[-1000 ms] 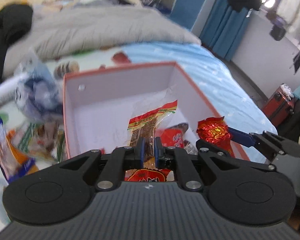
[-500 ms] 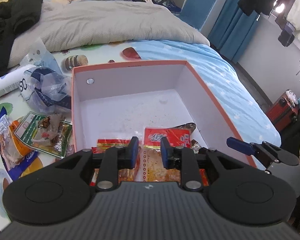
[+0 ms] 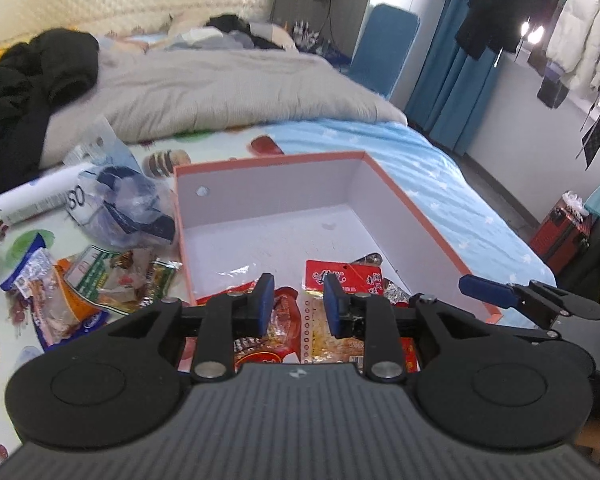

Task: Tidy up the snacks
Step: 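Withdraw both open tools from the pink box toward the snack pile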

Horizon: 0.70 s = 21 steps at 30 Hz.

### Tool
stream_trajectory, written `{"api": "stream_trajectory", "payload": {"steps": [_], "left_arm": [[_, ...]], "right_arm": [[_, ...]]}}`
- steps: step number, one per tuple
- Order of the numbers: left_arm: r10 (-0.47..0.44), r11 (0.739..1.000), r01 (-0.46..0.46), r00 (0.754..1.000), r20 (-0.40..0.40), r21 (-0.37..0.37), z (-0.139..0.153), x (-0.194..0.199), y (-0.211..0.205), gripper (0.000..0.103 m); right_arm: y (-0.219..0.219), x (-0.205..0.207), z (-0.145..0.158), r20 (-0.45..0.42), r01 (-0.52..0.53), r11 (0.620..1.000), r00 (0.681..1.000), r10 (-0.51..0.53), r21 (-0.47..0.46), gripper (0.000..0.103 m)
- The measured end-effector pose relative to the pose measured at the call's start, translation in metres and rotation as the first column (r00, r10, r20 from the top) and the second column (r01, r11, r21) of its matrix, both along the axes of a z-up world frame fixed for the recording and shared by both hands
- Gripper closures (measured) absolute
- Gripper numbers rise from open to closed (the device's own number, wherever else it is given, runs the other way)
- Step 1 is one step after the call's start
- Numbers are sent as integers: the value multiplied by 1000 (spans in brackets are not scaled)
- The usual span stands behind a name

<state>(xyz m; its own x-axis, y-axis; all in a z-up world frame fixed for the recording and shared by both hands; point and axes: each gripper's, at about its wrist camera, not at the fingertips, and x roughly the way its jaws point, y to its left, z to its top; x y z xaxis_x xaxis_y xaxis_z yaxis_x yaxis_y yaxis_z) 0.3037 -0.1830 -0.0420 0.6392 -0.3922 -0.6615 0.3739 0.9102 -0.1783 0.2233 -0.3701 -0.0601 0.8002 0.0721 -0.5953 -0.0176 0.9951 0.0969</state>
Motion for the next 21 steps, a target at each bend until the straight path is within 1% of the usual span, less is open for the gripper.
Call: {"api": "stream_trajectory", "payload": {"steps": [6,14,18,21], "left_arm": [[14,1000,-14,996,85,0,7,-33,25,72],[48,999,-44,990,136,-32,7,-71,58,72],[74,997,-69,985,155,-40,5,-91,72,72],[90,996,-84,984,152,-43,1,-102,82,72]], "right_arm": [[14,-26,10,58,-10,999,998,8,30,38],[40,-55,20,145,-42,998,989,37,37,38],[52,-68,20,153,-51,998,987,43,46,38],[59,-78,18,161,-58,996,986,47,62,38]]}}
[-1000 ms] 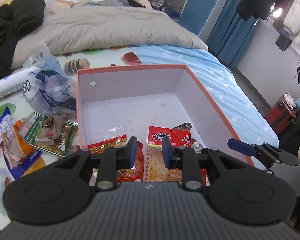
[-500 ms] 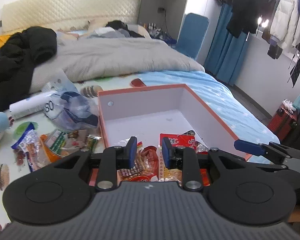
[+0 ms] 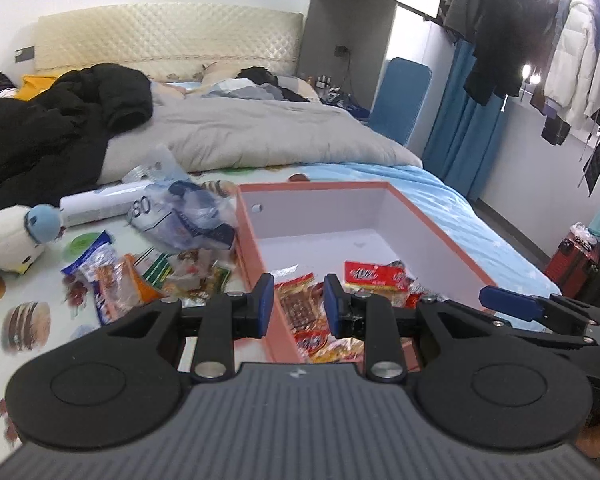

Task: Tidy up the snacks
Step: 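Withdraw both open tools from the pink box toward the snack pile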

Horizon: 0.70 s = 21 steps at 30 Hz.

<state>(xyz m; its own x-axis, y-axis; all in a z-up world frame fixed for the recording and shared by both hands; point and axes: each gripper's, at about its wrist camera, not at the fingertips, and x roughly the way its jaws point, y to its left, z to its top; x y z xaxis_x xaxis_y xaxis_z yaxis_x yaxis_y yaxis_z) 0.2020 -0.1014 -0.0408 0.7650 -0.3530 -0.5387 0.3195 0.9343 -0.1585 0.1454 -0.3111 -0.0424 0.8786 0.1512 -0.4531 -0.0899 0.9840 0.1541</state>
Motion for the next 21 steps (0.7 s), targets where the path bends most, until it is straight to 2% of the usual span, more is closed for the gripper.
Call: {"api": "stream_trajectory", "payload": {"steps": [14,21], "left_arm": [[76,997,-77,997,-11,-18,-18,-48,47,72],[85,996,-85,996,-20,-15,-29,-75,63,72]], "right_arm": [[32,-48,-9,32,-51,999,998,50,18,38],[49,-68,-21,34,-61,997,998,60,47,38]]}}
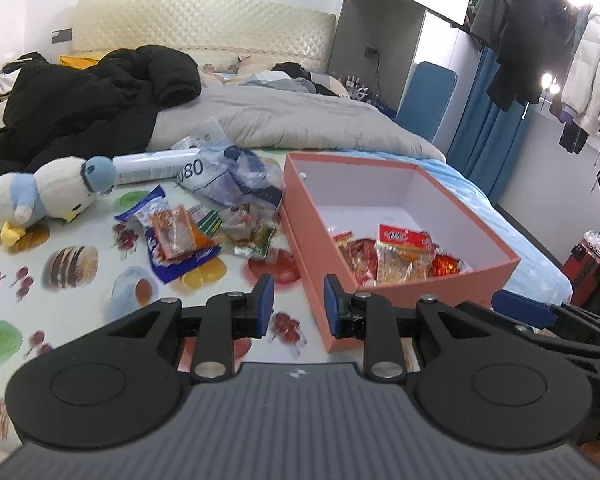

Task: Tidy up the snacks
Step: 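Withdraw both open tools from the pink box toward the snack pile, then lower both open grippers onto the snack pile beside the pink box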

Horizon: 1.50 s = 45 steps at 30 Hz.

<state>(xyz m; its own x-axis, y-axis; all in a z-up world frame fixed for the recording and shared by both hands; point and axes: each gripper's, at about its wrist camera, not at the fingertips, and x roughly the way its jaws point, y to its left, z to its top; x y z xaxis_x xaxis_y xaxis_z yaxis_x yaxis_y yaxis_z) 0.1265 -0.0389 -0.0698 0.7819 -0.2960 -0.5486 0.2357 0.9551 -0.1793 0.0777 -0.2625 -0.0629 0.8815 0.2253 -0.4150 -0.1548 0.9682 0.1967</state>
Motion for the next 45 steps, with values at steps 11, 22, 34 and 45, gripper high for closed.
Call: {"api": "stream_trajectory", "payload": {"steps": [11,22,34,45], "left_arm": [[60,998,-62,997,-48,-25,-25,-20,36,63],[120,993,-121,990,-73,-11,-46,20,71,60],[189,981,-192,973,-131,-14,-83,106,110,47],[181,970,-204,969,-167,-131,-110,204,121,37]], "right_arm": [[23,-11,-10,-18,-26,1000,999,26,-2,38],[57,11,-19,-20,-89,995,996,88,-32,38],[102,72,-45,-41,-161,984,987,158,-78,38],[137,155,-90,-87,-147,976,987,135,-161,39]]}}
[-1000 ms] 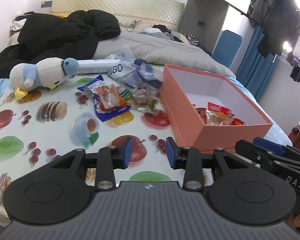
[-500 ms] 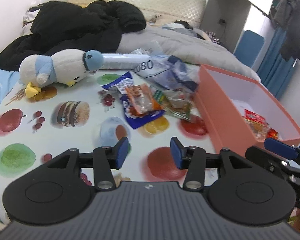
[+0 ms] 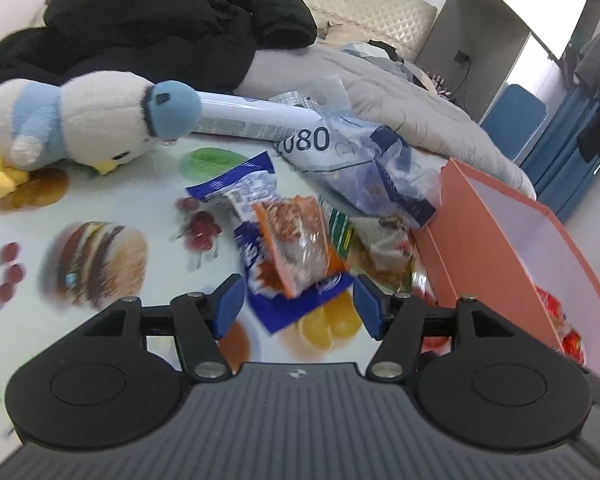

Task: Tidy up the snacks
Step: 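Lower both open grippers onto the snack pile beside the pink box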

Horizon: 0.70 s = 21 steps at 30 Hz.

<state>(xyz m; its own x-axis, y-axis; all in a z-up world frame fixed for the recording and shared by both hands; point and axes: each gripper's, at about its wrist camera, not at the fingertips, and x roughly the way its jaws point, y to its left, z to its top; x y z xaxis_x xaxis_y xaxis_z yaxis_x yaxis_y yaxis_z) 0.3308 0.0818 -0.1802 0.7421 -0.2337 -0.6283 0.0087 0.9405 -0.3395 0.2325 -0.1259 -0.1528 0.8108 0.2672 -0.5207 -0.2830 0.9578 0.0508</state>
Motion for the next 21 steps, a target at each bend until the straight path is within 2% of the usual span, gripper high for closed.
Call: {"api": "stream_trajectory", "payload": {"steps": [4,8,17,18,20,21], "left_arm": [[-13,997,12,1000,-20,-83,-15,32,5,37],[6,989,-16,998,-68,-147,-32,59,10,38],[5,987,-27,991,-131,-161,-56,86,7,39],[2,986,-23,992,-128,-163,-57,87,6,41],[-10,988,-9,992,-123,-155,-59,88,3,53],[-12,989,-7,992,-128,-151,-60,89,2,56]], "right_arm": [[8,26,-14,8,64,998,998,-64,-13,39],[11,50,-22,50,140,990,989,-140,1,39],[13,99,-39,48,207,978,977,-207,6,39],[15,104,-41,50,209,978,977,-208,-6,39],[16,111,-45,37,204,979,978,-204,-7,39],[16,115,-47,29,208,978,978,-208,-6,39]]}}
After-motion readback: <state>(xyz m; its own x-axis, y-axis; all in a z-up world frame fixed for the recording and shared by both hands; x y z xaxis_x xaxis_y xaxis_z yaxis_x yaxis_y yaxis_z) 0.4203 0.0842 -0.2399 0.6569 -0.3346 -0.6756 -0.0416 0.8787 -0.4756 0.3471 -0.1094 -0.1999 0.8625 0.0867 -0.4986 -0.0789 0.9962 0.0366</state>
